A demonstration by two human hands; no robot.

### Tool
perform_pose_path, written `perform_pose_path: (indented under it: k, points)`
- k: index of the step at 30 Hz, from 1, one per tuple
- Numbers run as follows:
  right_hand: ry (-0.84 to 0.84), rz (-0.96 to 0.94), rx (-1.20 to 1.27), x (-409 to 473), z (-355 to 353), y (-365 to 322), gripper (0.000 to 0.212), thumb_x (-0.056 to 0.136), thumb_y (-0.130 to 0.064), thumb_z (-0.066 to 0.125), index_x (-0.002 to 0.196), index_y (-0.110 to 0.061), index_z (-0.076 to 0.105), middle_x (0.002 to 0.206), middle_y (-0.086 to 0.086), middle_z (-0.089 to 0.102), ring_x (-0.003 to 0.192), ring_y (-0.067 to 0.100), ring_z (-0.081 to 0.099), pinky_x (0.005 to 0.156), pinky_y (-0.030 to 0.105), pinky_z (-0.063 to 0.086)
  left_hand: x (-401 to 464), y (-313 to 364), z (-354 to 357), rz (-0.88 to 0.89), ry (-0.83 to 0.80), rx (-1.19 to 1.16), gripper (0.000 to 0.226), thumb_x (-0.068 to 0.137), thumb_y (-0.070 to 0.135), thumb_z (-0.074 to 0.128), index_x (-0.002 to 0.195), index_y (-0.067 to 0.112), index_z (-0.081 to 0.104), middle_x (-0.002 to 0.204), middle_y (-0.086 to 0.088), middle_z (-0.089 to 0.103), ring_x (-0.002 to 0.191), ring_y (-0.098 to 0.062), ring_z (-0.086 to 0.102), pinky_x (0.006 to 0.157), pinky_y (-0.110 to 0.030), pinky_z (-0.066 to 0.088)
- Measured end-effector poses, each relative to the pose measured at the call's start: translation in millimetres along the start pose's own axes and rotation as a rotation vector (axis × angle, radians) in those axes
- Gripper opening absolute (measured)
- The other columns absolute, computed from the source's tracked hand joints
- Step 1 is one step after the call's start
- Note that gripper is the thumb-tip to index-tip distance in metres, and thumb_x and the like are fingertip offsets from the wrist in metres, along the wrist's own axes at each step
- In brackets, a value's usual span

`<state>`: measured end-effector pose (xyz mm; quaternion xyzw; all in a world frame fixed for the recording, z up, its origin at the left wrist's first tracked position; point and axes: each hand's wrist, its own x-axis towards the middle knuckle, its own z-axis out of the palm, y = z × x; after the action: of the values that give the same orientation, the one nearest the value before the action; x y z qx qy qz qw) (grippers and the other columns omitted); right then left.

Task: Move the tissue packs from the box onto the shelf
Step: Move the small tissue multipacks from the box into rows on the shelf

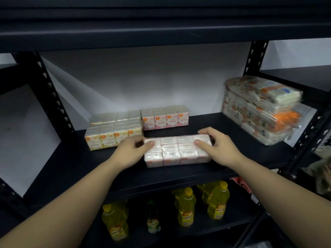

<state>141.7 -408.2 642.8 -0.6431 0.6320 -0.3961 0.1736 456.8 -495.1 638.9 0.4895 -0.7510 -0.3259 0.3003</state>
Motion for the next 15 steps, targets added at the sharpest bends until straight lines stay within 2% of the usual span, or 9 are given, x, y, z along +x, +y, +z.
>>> perform_pose_path:
  k: [4,8,10,12,15]
  points:
    - [-0.045,-0.026,-0.065,3,6,-1,0.067,0.074,-0.058,0.082,0.132,-0.031,0.061,0.125,-0.012,0.056,0.115,0.006,0.055,0.097,0.027,0.047,1,-2,2,-0.023,0.039,-0.058,0.037,0.090,0.050,0.069,0.123,0.032,0.066,0.110,0.013,0.069,0.101,-0.005,0.066,0.086,-0.022,0.051]
    - [-0.105,-0.027,-0.084,5,8,-1,0.091,0.055,-0.069,0.084,0.135,-0.032,0.062,0.138,-0.012,0.045,0.129,0.003,0.042,0.106,0.024,0.034,1,-12,2,-0.048,-0.016,-0.108,0.057,0.087,0.049,0.074,0.138,0.030,0.057,0.120,0.012,0.068,0.110,-0.006,0.066,0.098,-0.032,0.054]
    - [-0.124,-0.026,-0.114,7,11,-2,0.088,0.055,-0.067,0.085,0.133,-0.033,0.063,0.139,-0.012,0.040,0.130,0.002,0.036,0.106,0.024,0.030,-1,-16,1,-0.039,-0.056,-0.124,0.071,0.083,0.053,0.075,0.145,0.028,0.051,0.127,0.011,0.067,0.116,-0.006,0.064,0.103,-0.033,0.052]
    - [-0.107,-0.034,-0.148,10,13,-3,0.078,0.063,-0.059,0.088,0.132,-0.033,0.063,0.135,-0.013,0.041,0.126,0.002,0.036,0.105,0.024,0.031,-5,-17,-1,-0.023,-0.076,-0.128,0.084,0.077,0.065,0.071,0.148,0.028,0.049,0.131,0.012,0.065,0.120,-0.005,0.062,0.105,-0.032,0.049]
    - [-0.075,-0.037,-0.183,16,16,-1,0.073,0.069,-0.059,0.086,0.133,-0.032,0.063,0.132,-0.011,0.047,0.119,0.005,0.045,0.104,0.025,0.037,-10,-26,-6,-0.020,-0.021,-0.039,0.076,0.078,0.074,0.058,0.141,0.031,0.057,0.131,0.016,0.064,0.120,-0.002,0.059,0.108,-0.032,0.046]
